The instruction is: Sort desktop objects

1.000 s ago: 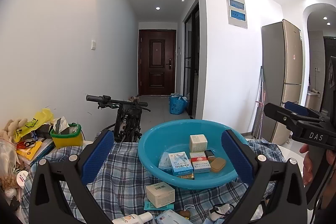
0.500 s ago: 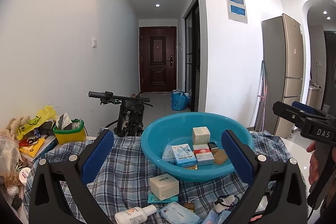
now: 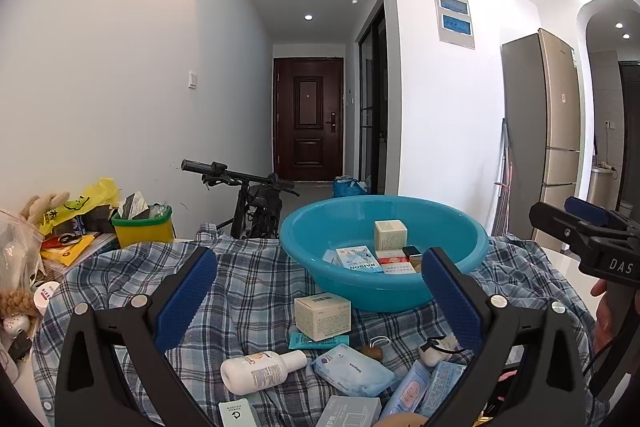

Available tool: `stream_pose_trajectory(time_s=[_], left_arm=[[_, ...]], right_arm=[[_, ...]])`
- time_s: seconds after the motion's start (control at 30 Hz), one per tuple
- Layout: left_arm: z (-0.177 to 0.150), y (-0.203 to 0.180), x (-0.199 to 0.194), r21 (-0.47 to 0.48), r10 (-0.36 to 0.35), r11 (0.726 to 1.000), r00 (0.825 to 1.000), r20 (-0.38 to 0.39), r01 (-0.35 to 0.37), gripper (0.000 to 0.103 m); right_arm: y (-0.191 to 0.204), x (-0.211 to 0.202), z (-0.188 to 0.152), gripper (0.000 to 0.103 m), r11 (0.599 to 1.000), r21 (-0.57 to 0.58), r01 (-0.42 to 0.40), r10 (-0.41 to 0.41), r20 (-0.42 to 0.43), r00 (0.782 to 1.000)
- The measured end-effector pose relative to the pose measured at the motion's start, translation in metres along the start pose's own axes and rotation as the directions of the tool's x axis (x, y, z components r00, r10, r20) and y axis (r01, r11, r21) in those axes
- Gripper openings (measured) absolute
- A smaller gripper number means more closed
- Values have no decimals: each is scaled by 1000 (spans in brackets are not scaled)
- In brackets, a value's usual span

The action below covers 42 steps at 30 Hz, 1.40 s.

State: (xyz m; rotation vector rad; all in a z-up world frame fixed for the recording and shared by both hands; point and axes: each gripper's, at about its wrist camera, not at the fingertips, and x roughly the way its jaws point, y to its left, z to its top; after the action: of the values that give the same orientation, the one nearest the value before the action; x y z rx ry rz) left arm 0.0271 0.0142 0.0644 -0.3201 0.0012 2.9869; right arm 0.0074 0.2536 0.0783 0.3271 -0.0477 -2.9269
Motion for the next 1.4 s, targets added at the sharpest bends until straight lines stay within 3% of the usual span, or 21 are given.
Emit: stream_pose_trajectory(time_s=[0.17,0.43,0.6,0.9,1.0,1.2,1.4], left_arm=[[-16,-2,3,27,16,1000,1000,-15,-15,103],[-32,7,5,-24,39,999,999,2,-39,103],[-41,11,12,-36,51,998,999,-12,-51,103],[-52,2,14,30,81,996,996,22,-82,103],[-53,1,21,51,141,989,990,-2,-140,103],[-55,16,34,-12,127,992,989,-71,-128,103],[-57,14,34,-11,134,991,988,-72,-135,103]], right_arm=[[4,-5,-20,103,1000,-15,-7,7,38,999],[-3,-14,-36,103,998,-59,39,-32,115,993],[-13,-6,-46,103,998,-34,56,-53,83,995],[-3,1,-56,103,989,-115,88,-81,63,995],[-6,10,-57,103,988,-111,110,-109,18,994],[-16,14,-58,103,991,-73,113,-115,-17,993],[-18,14,-59,103,990,-65,123,-124,-27,992]])
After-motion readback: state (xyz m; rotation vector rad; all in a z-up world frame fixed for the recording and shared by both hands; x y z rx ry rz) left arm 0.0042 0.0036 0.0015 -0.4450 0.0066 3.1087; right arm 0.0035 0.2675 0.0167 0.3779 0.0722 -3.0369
